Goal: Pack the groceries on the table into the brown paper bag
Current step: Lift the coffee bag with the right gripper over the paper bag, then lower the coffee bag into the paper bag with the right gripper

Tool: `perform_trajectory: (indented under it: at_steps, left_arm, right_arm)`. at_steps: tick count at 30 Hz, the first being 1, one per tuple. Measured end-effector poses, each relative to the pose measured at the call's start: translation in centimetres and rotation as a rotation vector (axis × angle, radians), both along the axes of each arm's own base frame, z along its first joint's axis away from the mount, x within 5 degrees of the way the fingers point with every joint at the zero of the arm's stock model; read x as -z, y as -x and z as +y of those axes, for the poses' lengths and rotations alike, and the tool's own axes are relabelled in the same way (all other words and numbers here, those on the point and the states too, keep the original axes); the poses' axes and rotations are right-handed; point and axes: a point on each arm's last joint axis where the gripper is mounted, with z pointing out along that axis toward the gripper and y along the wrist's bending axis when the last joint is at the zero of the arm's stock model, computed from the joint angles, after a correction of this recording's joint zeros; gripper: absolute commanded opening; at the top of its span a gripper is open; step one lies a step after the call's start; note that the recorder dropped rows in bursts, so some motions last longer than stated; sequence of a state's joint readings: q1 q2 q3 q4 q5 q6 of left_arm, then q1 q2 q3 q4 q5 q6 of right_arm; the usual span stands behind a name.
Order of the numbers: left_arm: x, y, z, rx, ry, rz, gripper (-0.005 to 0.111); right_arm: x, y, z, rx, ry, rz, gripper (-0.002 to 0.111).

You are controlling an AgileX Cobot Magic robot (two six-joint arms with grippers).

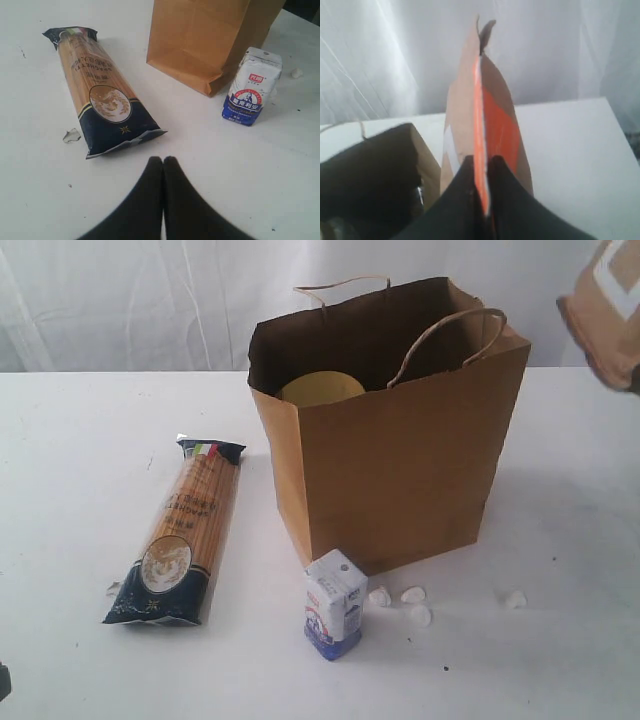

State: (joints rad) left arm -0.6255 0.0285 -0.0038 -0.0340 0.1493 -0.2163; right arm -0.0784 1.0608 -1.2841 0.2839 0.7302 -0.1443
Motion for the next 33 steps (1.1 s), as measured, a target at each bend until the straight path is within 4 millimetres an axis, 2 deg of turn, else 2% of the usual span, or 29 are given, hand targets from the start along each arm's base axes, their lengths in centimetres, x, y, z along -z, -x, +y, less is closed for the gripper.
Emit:
perform_trajectory:
  at_steps: [7, 13, 17, 22, 27, 33]
  left_arm:
    - [0.0, 0.0, 0.0, 0.000, 0.000, 0.000, 0.000]
    - [0.0, 0.0, 0.0, 0.000, 0.000, 0.000, 0.000]
    - [0.0, 0.0, 0.0, 0.000, 0.000, 0.000, 0.000]
    - [0.0, 0.0, 0.0, 0.000, 0.000, 0.000, 0.000]
    - [0.0, 0.0, 0.0, 0.000, 0.000, 0.000, 0.000]
    - [0.0, 0.0, 0.0, 0.000, 0.000, 0.000, 0.000]
  right_arm:
    - [-5.4, 1.9, 2.2, -0.165, 0.012, -0.211, 0.000]
    - [-7.2, 2.0, 4.1, -0.309, 0.026, -0.301, 0.000]
    - [-6.4, -0.4, 5.3, -0.372, 0.029, -0.259, 0.000]
    - [-4.3, -3.4, 7.2, -0.453, 0.060, -0.180, 0.000]
    - [-2.9, -4.9, 8.6, -0.508, 0.074, -0.137, 0.000]
    - [-1.5, -6.6, 9.0, -0.527, 0.103, -0.098, 0.000]
